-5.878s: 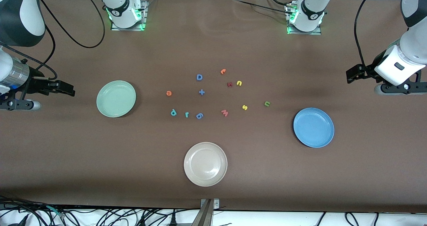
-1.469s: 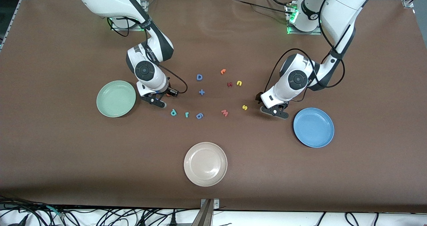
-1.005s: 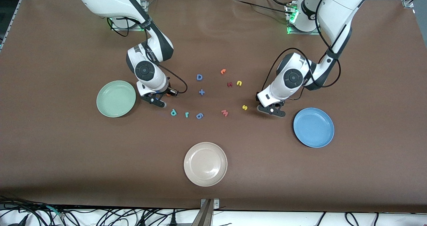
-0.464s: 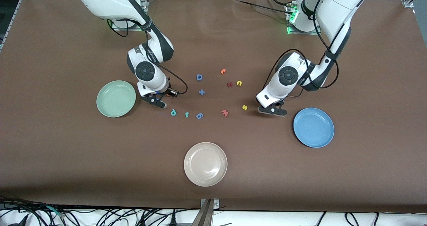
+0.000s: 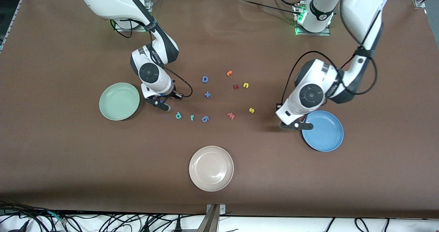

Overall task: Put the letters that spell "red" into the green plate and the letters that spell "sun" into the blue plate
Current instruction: 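Carry the u to the blue plate while the right gripper carries the e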

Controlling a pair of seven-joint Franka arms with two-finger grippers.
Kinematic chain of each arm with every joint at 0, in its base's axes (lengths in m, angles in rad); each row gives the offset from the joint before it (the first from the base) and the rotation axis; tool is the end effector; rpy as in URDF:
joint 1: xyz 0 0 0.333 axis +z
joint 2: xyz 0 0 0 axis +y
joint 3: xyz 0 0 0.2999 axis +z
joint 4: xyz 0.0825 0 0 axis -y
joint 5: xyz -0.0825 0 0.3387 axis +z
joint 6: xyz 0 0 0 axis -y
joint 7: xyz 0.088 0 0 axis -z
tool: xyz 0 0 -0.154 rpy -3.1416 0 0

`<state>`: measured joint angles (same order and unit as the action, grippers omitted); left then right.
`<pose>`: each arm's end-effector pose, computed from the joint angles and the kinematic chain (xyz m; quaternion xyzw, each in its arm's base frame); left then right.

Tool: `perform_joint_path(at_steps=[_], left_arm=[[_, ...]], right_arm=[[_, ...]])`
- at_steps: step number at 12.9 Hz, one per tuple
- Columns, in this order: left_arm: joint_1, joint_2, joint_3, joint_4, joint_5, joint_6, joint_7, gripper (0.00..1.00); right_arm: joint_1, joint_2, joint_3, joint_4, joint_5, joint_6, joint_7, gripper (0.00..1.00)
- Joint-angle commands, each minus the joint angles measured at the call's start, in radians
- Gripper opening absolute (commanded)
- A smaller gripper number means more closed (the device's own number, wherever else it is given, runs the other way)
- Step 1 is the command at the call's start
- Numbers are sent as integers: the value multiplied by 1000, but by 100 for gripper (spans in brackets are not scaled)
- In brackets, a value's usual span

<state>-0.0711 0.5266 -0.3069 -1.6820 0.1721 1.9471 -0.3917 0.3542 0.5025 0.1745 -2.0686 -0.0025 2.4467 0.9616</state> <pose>0.5600 -0.1894 0.2553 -0.9929 0.0236 0.1086 0.0415 0.4634 0.2746 0.1559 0.9726 -0.2211 -0.0712 0.0090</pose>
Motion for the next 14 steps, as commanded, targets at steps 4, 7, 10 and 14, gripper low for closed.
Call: perform_joint_path(at_steps=[4,7,10,14], left_arm=[[253,90,0,88,-26,-39,345,0],[264,162,2,119,-25,-16,364,2],[264,170,2,137,-23,4,378,100],[200,161,-33,163,-51,6,297,100]], right_arm=[[-14,-142,-90,67,12,-291,-107,0],[-15,-209,-205,65,29,-409,-289,0],[-15,-228,-315,45,29,-465,-470,0],[-17,-204,-420,-19,29,-416,-659,0]])
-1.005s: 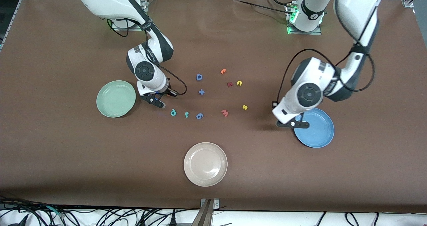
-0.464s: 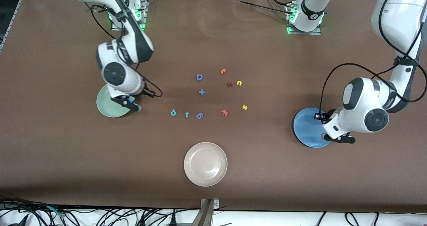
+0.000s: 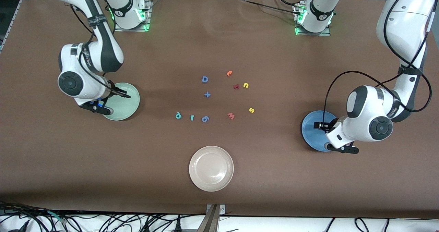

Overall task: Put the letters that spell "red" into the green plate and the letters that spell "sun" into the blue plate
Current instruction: 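Carry the u to the blue plate while the right gripper carries the e, then release the e on the green plate while the left gripper reaches the yellow s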

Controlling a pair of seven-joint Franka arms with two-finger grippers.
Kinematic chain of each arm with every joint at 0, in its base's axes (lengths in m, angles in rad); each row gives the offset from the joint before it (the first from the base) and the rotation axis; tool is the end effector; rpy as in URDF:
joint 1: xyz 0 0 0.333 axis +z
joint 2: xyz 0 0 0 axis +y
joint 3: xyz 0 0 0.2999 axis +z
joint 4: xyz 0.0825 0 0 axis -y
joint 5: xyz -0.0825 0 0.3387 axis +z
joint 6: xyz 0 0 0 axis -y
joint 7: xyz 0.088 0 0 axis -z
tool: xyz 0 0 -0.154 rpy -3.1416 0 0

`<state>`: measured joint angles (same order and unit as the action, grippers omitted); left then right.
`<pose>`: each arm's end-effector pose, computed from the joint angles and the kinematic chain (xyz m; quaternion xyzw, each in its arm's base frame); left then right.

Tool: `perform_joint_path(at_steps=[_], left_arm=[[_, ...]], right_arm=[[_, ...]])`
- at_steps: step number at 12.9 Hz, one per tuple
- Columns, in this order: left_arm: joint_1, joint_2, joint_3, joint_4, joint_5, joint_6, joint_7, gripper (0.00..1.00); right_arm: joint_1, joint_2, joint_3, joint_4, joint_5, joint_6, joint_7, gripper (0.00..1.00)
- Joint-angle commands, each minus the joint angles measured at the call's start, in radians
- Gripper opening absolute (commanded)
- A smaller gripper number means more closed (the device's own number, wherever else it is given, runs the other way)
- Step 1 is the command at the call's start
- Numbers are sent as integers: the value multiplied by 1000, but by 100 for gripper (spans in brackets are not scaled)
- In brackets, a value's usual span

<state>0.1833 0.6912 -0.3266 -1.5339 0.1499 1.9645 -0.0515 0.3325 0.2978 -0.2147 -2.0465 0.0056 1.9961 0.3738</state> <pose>0.6209 -0.0527 0.2159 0.9913 -0.0585 -0.1141 0.0299 0.4942 0.0582 0.2464 0.9767 -0.1281 -0.1576 0.0697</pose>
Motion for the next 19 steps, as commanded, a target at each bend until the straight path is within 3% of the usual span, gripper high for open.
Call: perform_joint_path(at_steps=[1,4,6,10,11,12,14,16,17,19], left_arm=[[-83,-4,-31,15,-33,-10,-101,100],[-140,-4,-89,-12,-102,59,-324,100],[-178,-7,-115,-47,-101,127,-425,100],[-255,-71,-114,-299,-86,468,-563,100],[-280,-70,-111,-321,-54,502,-602,100],[-294,-64,-112,-325,27,507,-679,100],[-315,-47,-117,-325,214,507,-853,100],[-330,-41,-117,-325,270,507,-906,100],[-332,-36,-117,-325,270,507,-907,100],[-340,-21,-117,-325,273,507,-913,97]], right_arm=[[3,10,-37,-67,20,65,-81,0],[3,38,-37,-179,28,231,-88,0],[3,75,-37,-181,42,265,-102,0],[-4,86,-37,-181,57,267,-147,5],[-6,86,-37,-181,57,267,-147,8],[-7,84,-37,-181,57,265,-148,22],[-7,81,-37,-181,57,263,-148,73],[-7,67,-37,-175,57,262,-145,92],[-7,52,-35,-172,59,259,-135,98],[-6,35,-32,-143,138,233,-118,98]])
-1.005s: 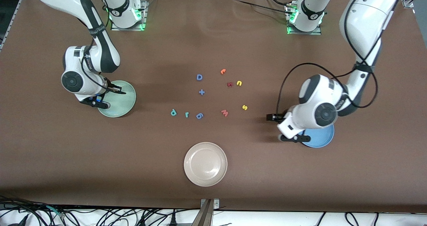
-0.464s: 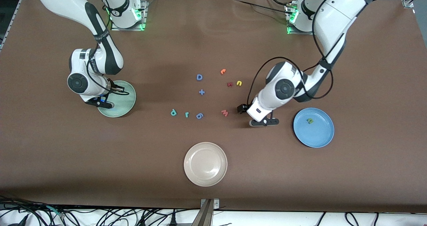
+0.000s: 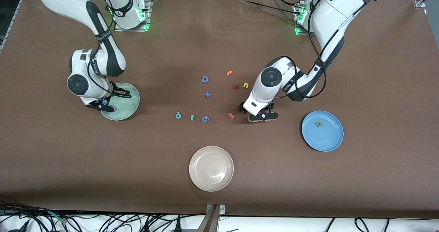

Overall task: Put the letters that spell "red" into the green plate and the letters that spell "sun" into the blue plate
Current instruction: 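Release the e on the green plate while the left gripper reaches the yellow s, then grasp the yellow s with the left gripper while the right gripper reaches the teal p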

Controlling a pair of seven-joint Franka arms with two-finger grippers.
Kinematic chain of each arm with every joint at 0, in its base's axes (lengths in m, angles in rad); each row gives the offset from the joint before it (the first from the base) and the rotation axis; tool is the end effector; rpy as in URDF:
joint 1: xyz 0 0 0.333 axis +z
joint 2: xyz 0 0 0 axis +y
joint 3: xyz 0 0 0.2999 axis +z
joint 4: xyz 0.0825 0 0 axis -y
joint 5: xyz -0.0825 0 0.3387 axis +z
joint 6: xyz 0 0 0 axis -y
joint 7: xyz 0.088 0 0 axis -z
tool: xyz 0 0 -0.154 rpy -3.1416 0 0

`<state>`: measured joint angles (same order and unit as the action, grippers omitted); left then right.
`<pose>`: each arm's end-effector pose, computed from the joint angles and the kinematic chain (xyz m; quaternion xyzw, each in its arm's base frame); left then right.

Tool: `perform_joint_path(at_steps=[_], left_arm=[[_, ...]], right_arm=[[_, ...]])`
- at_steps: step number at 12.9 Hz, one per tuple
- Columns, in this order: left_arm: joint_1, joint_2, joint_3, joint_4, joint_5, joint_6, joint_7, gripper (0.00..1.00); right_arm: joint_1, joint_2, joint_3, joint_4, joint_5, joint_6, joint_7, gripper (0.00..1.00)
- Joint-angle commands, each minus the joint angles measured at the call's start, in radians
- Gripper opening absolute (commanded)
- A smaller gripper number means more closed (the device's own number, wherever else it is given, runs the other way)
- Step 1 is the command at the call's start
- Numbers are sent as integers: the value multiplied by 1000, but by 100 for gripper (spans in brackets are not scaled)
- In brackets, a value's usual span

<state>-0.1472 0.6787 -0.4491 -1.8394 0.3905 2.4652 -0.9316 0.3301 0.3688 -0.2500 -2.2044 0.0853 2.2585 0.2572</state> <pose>0.5141 -0.3269 0.1647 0.9978 0.0619 0.0050 0.0241 0.4735 0.0368 0.1735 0.9816 -0.1177 -0.1447 0.0417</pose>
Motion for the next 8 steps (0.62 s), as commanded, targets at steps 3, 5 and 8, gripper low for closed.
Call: perform_joint_path(at_steps=[3,5,8], left_arm=[[-15,2,7,-17,33,6,-39,93],[-14,7,6,-15,33,6,-41,84],[-15,18,7,-8,33,8,-42,72]], right_arm=[[7,-54,9,75,125,-77,45,98],[13,-53,61,141,126,-106,156,98],[24,-12,129,242,125,-106,348,98]])
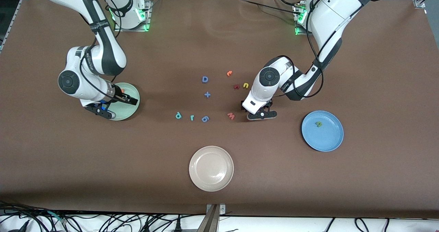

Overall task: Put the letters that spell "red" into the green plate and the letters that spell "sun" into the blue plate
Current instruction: 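Grasp the yellow s with the left gripper while the right gripper reaches the teal p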

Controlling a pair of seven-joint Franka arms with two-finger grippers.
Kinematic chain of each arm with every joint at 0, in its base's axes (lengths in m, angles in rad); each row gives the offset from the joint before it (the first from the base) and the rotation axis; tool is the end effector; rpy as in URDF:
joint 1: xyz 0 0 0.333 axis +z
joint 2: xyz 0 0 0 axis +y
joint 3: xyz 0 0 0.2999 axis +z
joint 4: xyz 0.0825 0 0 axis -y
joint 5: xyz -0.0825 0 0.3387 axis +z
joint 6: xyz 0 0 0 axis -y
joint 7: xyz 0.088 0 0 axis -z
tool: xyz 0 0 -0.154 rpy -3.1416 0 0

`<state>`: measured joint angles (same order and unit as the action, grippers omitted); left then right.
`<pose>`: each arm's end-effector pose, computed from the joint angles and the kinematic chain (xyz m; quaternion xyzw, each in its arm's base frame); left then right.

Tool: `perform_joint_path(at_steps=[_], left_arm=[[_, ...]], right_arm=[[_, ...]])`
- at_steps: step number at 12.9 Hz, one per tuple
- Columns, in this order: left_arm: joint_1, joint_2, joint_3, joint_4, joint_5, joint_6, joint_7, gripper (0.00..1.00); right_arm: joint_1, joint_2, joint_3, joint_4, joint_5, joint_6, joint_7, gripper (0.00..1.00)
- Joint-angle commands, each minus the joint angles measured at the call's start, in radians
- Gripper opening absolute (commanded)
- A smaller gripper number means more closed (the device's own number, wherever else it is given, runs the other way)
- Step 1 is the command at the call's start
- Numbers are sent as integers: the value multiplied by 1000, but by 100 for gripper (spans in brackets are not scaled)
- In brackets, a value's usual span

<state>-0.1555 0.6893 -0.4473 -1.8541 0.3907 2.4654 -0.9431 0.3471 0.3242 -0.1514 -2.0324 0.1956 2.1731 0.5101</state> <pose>0.5046 -0.3286 0.1534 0.9979 0.0624 -0.0062 0.0186 0.5181 0.1179 0.2445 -0.9712 0.2153 0.1003 0.0174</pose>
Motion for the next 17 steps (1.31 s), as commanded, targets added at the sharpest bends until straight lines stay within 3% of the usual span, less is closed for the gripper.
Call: perform_joint_path(at_steps=[1,3,7,12,17], left_arm=[[-7,12,5,9,33,7,-31,70],[-16,16,7,10,33,9,-43,53],[-16,18,7,19,33,9,-45,13],[1,9,9,56,24,-14,-37,0],[131,-10,1,225,-68,-339,152,0]], right_arm=[[9,55,53,108,15,-21,147,98],[15,113,82,184,15,-9,223,98],[88,254,82,336,7,20,428,98],[150,341,82,363,13,115,577,98],[161,392,90,365,16,169,662,97]])
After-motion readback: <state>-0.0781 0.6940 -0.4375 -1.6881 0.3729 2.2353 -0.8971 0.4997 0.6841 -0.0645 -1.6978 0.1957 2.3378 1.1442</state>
